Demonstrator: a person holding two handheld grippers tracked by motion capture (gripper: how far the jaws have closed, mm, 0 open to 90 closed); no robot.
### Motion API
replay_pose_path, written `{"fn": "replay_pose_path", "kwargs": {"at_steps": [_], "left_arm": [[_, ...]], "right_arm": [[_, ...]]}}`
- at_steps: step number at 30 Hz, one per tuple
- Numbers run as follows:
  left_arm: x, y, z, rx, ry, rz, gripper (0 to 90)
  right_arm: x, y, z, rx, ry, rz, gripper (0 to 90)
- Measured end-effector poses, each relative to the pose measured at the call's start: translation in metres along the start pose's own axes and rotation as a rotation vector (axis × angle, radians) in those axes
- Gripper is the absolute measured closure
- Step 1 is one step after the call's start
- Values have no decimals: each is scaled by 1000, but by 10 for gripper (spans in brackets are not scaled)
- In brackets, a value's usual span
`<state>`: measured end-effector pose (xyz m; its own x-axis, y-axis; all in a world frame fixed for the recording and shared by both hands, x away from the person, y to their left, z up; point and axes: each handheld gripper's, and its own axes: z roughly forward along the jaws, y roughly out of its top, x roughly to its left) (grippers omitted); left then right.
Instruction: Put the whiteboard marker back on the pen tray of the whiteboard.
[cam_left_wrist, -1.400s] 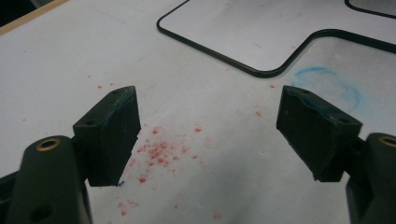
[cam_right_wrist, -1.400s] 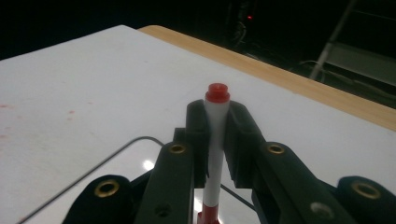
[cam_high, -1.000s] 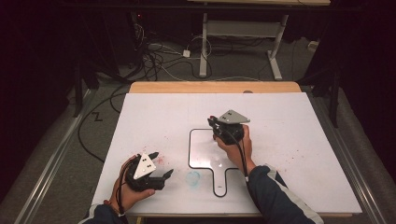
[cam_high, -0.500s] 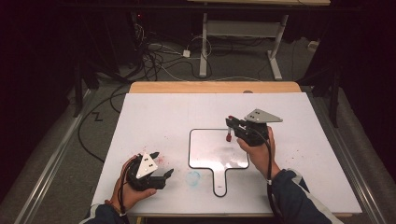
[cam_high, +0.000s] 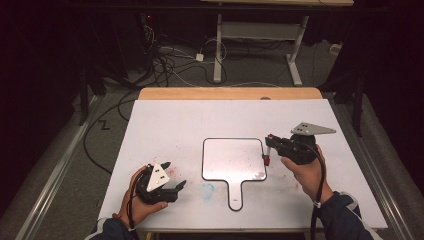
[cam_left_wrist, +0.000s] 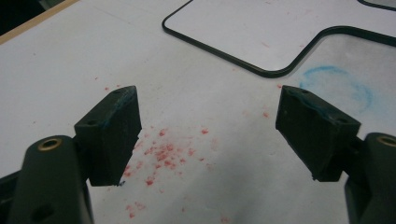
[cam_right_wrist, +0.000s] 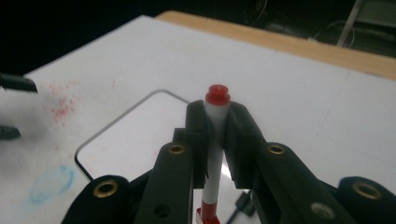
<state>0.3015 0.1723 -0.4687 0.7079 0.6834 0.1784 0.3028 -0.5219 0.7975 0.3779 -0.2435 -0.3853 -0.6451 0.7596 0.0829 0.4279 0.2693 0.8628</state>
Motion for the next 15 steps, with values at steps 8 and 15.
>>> {"fn": "replay_pose_path", "kwargs": {"at_steps": [8,15], "left_arm": [[0,1,3,8,-12,8,210],[-2,0,8,25,-27,15,210]], "right_arm": [[-25,-19,26,70,-2,97,811],[-50,-23,44,76,30,235,790]]}}
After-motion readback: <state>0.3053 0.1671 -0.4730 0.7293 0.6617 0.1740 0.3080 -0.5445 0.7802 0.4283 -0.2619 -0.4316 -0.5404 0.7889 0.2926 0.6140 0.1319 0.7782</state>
